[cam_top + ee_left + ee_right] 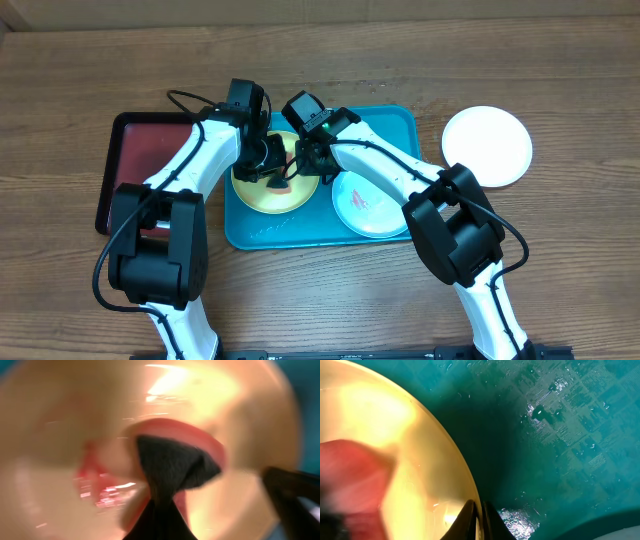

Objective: Clean dirty plates on tray and stack at the side
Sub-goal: 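Scrub the yellow plate with the sponge while the right gripper holds its rim, then carry the sponge back to the black tray with the left gripper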

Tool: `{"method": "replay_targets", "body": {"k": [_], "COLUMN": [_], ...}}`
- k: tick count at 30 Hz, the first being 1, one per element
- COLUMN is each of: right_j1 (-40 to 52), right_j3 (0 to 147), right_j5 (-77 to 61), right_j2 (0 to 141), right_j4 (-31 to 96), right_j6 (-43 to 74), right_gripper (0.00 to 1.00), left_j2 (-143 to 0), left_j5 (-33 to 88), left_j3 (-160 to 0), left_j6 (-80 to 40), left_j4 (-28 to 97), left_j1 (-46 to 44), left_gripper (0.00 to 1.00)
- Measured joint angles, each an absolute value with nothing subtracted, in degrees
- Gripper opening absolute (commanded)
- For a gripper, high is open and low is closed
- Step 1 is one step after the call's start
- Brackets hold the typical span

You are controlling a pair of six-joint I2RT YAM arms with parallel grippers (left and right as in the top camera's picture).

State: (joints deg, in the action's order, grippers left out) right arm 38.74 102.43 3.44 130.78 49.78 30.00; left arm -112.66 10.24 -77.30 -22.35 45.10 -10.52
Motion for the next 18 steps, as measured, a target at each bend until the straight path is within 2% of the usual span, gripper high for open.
{"method": "replay_targets", "body": {"k": [11, 14, 18], "right_j1": [38.76, 38.76, 38.76], "right_j3": [102.43, 102.43, 102.43], "right_j5": [3.44, 3.42, 3.42], "right_j2": [130.78, 130.78, 130.78], "right_j4": [49.78, 49.69, 49.65], "right_j6": [30.00, 30.02, 30.00], "right_gripper": [0.06, 0.06, 0.06], "left_j2": [-112.71, -112.90, -112.97], "left_j5": [-13.91, -15.31, -10.74], "left_j3": [-78.22, -81.32, -86.30], "left_j6": [-22.35, -22.35, -22.35], "left_j4": [51.68, 53.56, 51.81], "left_j1": [-10.52, -10.52, -10.52], "left_gripper": [0.04, 0.04, 0.04]}}
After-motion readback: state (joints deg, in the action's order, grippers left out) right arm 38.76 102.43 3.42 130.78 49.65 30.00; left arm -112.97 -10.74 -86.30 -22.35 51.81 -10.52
